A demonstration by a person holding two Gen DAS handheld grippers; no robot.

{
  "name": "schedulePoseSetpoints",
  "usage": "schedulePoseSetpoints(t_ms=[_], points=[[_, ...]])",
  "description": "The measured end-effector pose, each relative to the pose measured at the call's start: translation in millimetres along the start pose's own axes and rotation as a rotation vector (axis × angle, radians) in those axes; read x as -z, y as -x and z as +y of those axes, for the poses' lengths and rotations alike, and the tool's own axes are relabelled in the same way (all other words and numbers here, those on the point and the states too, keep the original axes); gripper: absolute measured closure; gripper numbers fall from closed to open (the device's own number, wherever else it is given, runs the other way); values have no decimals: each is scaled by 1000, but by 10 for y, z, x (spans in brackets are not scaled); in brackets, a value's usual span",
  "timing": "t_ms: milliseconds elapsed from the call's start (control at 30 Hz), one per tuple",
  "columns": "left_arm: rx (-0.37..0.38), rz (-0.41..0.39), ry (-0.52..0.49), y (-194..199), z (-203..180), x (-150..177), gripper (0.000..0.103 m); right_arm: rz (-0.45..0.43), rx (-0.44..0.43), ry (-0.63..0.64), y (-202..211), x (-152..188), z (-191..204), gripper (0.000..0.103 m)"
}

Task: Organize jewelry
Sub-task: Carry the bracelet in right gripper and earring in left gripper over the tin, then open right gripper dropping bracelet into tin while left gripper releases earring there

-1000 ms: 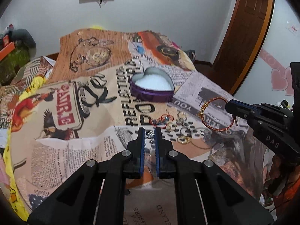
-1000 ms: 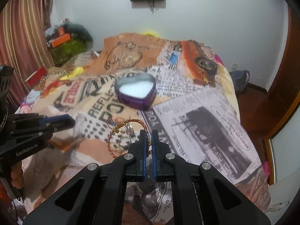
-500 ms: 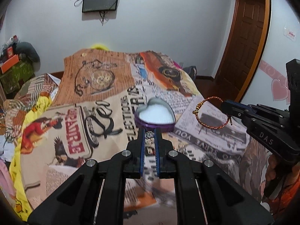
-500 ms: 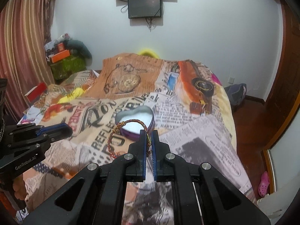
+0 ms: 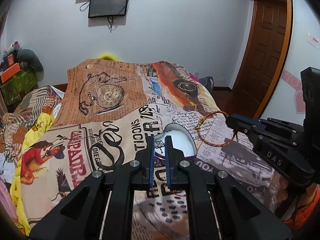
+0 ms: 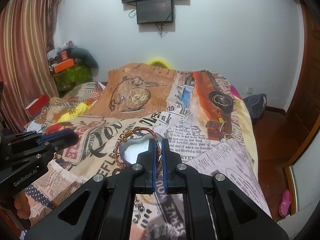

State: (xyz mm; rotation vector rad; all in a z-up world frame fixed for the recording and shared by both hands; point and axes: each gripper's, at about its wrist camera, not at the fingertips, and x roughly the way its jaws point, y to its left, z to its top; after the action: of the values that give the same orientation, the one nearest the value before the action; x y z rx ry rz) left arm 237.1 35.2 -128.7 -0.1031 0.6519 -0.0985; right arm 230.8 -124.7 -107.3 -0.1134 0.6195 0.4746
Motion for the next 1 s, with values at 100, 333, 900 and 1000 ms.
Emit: schedulePoseSetpoints(t_ms=[100, 333, 900, 1000], points=[[1, 5, 6, -112, 21, -41, 95, 16, -12, 4, -111, -6, -9, 98], [-4, 26, 9, -401, 54, -109, 95, 81, -57, 9, -457, -2, -65, 98], [68, 135, 8, -975, 59, -148, 95, 242, -110, 43, -1044, -1, -118, 98], [83, 155, 16, -1048, 64, -143, 95, 255, -113, 61, -1073, 6, -104, 98]])
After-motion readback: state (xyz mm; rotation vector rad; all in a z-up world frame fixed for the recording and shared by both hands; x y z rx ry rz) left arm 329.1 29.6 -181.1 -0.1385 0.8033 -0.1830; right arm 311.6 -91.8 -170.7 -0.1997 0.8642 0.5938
